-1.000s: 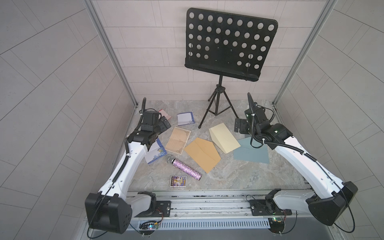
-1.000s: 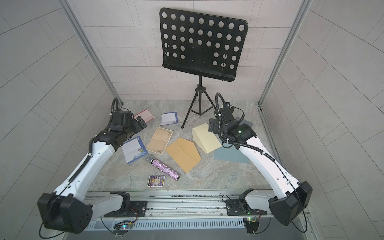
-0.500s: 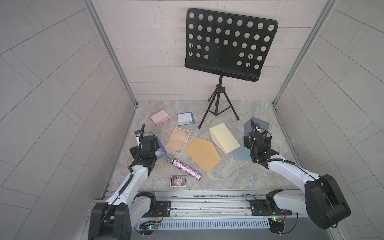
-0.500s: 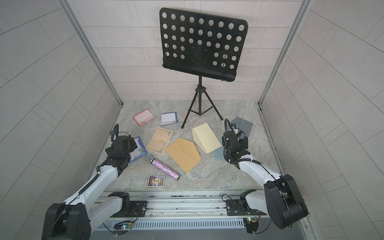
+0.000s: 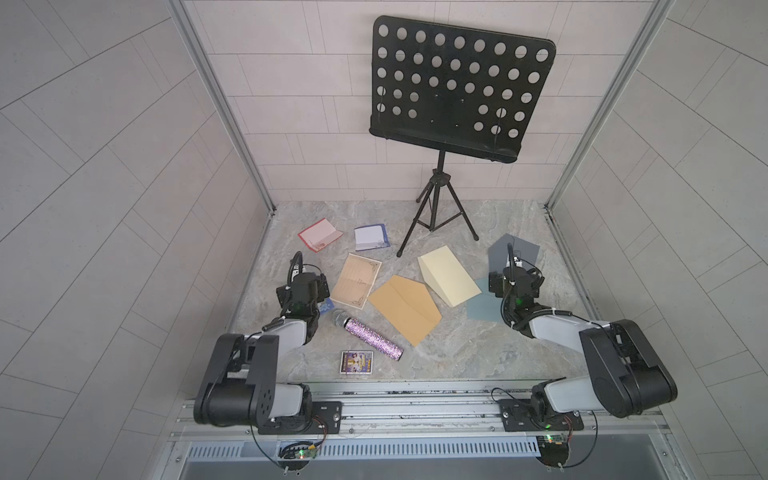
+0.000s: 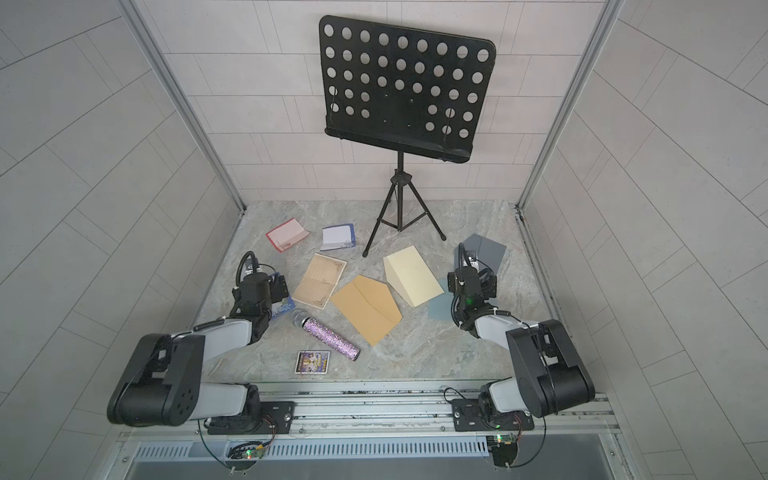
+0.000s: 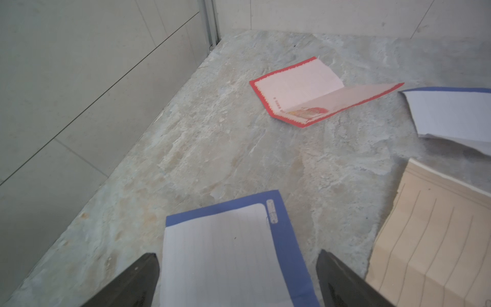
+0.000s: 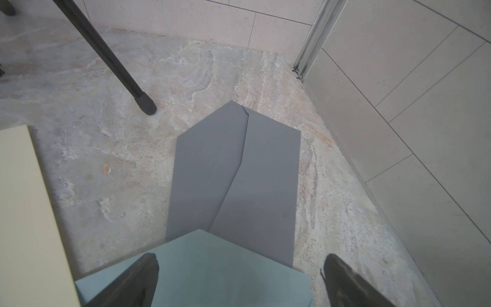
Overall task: Take the letter paper out of the envelope
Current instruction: Reset both arms
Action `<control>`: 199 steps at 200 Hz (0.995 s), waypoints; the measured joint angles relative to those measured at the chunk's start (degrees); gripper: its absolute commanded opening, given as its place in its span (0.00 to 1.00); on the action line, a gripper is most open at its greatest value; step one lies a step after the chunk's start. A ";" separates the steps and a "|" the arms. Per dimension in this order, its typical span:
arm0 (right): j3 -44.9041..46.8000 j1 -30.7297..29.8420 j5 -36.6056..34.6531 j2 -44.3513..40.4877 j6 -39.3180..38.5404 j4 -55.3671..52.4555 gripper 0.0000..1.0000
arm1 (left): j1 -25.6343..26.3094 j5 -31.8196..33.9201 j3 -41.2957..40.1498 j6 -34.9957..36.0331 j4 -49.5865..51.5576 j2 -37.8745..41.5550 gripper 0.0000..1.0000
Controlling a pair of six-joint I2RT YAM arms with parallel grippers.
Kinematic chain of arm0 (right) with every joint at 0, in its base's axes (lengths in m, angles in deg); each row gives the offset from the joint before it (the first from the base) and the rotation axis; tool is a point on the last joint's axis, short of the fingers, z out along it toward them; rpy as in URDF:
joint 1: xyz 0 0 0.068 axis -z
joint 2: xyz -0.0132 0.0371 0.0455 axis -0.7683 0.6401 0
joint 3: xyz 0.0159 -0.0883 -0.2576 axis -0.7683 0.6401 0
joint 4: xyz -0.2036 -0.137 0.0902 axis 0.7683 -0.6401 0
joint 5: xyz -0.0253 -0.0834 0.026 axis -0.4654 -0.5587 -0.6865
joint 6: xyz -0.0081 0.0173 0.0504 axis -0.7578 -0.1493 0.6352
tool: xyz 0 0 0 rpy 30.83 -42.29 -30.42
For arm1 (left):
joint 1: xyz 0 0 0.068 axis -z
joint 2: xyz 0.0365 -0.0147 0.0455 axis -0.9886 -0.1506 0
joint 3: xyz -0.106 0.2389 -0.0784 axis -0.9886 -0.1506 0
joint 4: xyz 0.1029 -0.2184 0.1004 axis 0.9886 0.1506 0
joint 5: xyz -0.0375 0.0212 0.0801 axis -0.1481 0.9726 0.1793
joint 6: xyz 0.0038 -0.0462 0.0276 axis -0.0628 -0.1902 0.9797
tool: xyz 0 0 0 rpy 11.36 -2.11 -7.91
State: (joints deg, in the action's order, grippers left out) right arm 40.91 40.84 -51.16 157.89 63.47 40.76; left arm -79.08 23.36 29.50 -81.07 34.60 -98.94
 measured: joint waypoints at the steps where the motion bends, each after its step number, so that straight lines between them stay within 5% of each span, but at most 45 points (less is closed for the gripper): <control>1: 0.02 0.13 0.13 -0.02 -0.09 0.20 1.00 | 0.00 -0.15 -0.07 0.00 -0.68 -0.52 1.00; 27: 2.86 2.60 3.69 -0.39 -1.90 6.45 1.00 | 0.00 -1.88 -2.58 1.29 -12.15 -7.65 1.00; 80: 6.08 5.60 10.47 8.04 -3.52 18.25 1.00 | -0.28 -3.08 0.96 1.60 -10.47 -6.86 1.00; 199: 4.22 7.82 13.00 8.50 -2.43 18.27 1.00 | -0.07 -3.61 1.42 2.43 -7.67 -6.71 1.00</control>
State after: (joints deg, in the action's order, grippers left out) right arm 45.13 48.66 -38.16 166.39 61.04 59.03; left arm -79.14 19.75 30.92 -78.64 26.93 -105.65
